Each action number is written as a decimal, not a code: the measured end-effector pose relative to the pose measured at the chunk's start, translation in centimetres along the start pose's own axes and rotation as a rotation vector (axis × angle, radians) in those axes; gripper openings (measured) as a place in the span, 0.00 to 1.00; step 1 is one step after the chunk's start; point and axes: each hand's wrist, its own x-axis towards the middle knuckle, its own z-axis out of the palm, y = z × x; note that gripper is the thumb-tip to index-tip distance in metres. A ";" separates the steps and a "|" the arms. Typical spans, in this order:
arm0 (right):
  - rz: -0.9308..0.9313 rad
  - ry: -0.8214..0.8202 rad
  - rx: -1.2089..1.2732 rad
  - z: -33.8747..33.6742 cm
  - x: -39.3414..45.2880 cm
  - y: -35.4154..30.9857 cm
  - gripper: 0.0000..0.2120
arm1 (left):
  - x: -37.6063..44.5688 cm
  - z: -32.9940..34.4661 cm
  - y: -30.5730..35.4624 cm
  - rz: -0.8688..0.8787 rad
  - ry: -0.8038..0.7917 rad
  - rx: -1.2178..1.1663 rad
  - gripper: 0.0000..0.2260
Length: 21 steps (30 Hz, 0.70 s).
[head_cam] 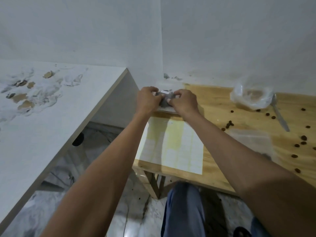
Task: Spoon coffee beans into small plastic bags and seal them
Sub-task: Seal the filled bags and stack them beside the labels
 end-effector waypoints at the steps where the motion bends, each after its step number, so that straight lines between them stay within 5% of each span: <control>1: -0.026 0.012 -0.070 0.4 0.1 0.3 0.14 | 0.2 0.3 -0.4 -0.005 -0.019 0.010 0.15; 5: -0.051 0.004 -0.196 0.6 0.3 0.8 0.18 | -0.3 1.0 -0.8 0.015 -0.041 -0.020 0.15; 9: -0.007 0.025 -0.119 -1.4 -0.1 0.9 0.18 | -1.5 1.7 0.0 0.077 0.120 0.113 0.19; 14: 0.069 0.138 -0.102 -6.6 -2.3 2.1 0.11 | -6.6 3.8 5.4 0.287 0.219 0.193 0.11; 17: 0.138 0.207 -0.209 -11.3 -4.9 3.7 0.06 | -10.8 6.3 9.0 0.355 0.067 0.239 0.10; 21: 0.240 0.223 -0.501 -16.9 -9.7 6.9 0.11 | -17.5 9.3 13.1 0.173 -0.310 0.352 0.16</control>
